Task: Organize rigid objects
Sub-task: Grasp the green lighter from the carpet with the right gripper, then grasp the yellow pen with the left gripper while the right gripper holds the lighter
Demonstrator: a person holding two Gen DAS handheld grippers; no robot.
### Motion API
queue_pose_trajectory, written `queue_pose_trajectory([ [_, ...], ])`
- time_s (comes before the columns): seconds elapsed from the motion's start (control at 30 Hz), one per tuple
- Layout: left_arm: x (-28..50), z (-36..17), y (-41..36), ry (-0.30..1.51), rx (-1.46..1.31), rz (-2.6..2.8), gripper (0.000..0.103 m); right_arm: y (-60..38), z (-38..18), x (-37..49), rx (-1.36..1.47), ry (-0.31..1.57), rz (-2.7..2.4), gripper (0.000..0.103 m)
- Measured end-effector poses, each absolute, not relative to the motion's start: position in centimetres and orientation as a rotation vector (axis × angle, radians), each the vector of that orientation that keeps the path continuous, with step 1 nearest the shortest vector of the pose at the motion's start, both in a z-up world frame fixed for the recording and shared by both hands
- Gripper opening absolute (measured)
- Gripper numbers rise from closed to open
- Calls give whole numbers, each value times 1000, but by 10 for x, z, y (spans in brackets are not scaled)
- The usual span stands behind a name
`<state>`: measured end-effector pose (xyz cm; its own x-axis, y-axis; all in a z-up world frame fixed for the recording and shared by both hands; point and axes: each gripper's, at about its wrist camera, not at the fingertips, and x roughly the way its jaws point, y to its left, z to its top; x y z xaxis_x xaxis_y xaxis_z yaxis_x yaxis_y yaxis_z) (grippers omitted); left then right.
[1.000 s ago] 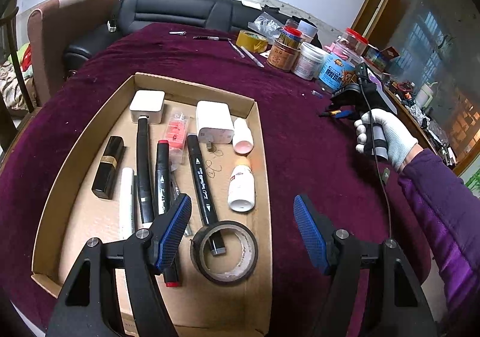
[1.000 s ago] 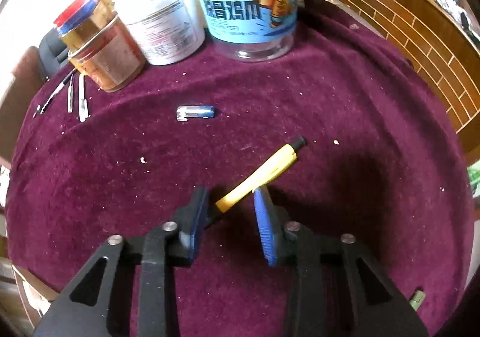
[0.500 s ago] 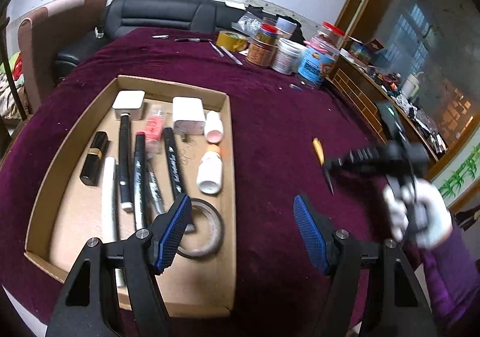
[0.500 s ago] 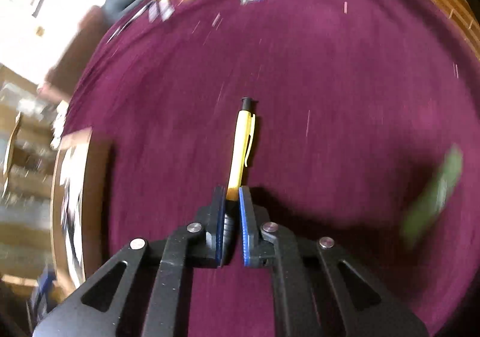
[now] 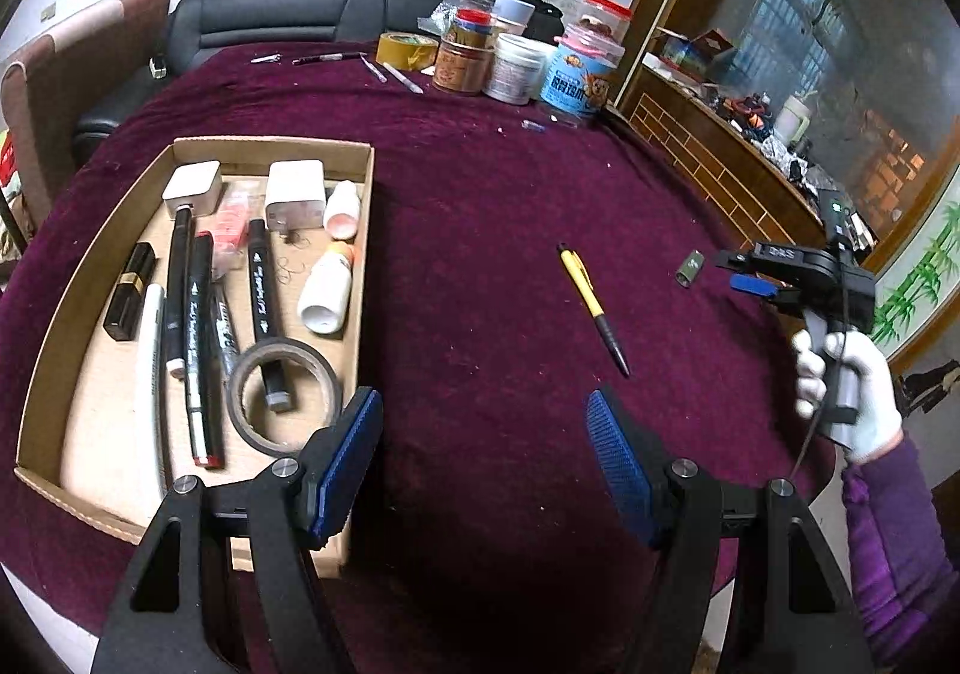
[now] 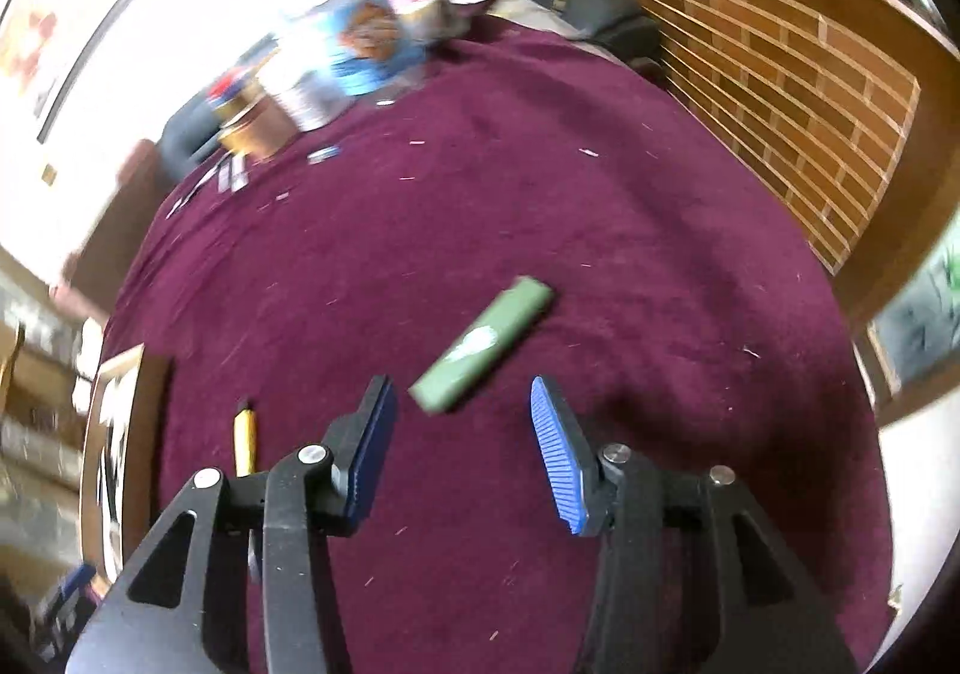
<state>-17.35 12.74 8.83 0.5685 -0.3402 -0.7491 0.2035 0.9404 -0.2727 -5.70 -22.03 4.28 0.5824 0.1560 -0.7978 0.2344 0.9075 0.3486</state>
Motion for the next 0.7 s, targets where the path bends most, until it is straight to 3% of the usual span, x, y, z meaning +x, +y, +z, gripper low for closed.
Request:
queue_pose_trajectory([
  [0.27, -168, 85, 114, 954, -163, -325, 65, -203, 24, -14, 375, 988, -131, 44],
  [0.3, -166, 86, 111, 953, -152, -318, 65, -202, 22, -11, 350, 994, -155, 40],
  [0.33, -165, 86, 108, 950, -142, -313, 65, -198, 22, -9, 314, 988, -181, 22],
  [0.7, -107, 62, 33, 984, -46, -337, 65, -189, 18, -79, 333, 1033, 19, 19],
])
